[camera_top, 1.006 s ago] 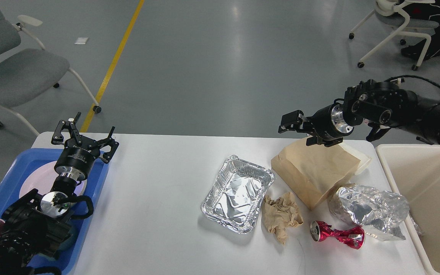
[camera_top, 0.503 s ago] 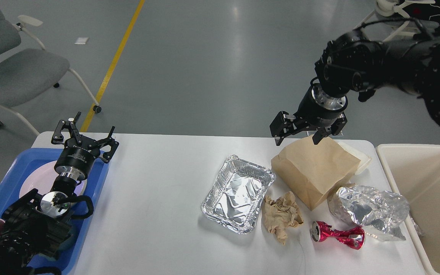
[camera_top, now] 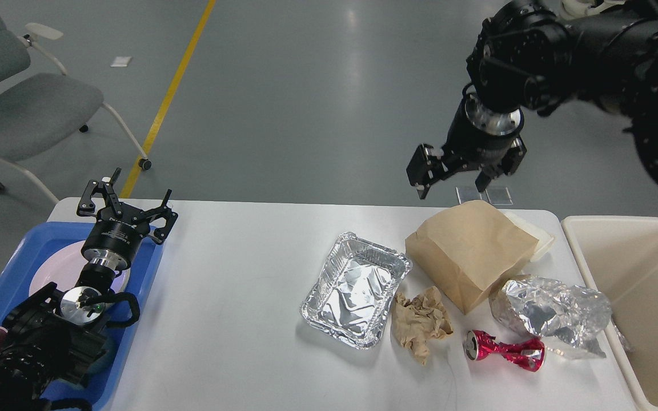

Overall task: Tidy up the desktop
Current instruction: 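Move the right gripper over the top of the brown paper bag, then grasp the paper bag top and pull it toward the white bin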

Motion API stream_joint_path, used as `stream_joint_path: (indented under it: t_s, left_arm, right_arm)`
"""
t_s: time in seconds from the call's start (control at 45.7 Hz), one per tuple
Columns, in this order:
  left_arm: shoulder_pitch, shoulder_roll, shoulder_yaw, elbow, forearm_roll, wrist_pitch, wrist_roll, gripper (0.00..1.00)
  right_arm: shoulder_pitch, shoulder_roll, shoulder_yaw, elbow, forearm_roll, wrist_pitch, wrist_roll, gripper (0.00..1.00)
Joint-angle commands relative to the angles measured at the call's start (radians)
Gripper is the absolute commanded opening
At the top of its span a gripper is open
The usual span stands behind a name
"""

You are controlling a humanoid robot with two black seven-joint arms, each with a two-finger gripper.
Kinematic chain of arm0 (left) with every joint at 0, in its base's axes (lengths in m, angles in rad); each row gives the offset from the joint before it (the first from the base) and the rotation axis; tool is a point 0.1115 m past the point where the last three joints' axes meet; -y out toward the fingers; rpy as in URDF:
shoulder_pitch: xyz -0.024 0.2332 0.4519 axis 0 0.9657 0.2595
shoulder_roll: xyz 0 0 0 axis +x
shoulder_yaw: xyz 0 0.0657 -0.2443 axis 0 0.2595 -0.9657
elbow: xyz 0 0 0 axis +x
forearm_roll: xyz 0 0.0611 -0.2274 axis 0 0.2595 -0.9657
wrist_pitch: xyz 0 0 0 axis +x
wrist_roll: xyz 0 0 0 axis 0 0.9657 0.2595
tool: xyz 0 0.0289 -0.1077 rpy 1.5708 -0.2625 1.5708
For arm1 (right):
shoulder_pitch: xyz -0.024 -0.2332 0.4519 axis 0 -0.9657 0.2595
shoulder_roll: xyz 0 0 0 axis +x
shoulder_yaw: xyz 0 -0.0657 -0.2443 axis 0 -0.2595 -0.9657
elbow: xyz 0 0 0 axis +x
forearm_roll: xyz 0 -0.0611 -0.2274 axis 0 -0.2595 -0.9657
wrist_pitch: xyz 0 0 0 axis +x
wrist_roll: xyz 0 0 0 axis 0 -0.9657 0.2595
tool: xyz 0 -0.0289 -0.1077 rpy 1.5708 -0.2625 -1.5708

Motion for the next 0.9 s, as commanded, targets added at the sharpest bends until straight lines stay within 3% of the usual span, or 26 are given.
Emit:
stream_joint_path:
  t_s: [0.0,0.153,0.284,0.875]
  left_arm:
    - [0.000,0.000,0.000,0.000,0.000,0.000,0.000,0.96]
    - [0.000,0.000,0.000,0.000,0.000,0.000,0.000,0.96]
    - [0.000,0.000,0.000,-0.001,0.000,0.000,0.000,0.96]
    - [0.000,0.000,0.000,-0.001,0.000,-0.002,0.000,0.96]
  right_arm:
    - [-0.151,-0.115,0.020,-0.069,0.022,-0.113,-0.001,1.00]
    - [-0.276,-0.280,0.092,-0.074,0.118,-0.249,0.000,1.00]
    - [-0.358,-0.351,0.160,-0.074,0.131,-0.320,0.000,1.00]
    - [-0.586,-0.331,0.329,-0.160,0.132,-0.441,-0.001,1.00]
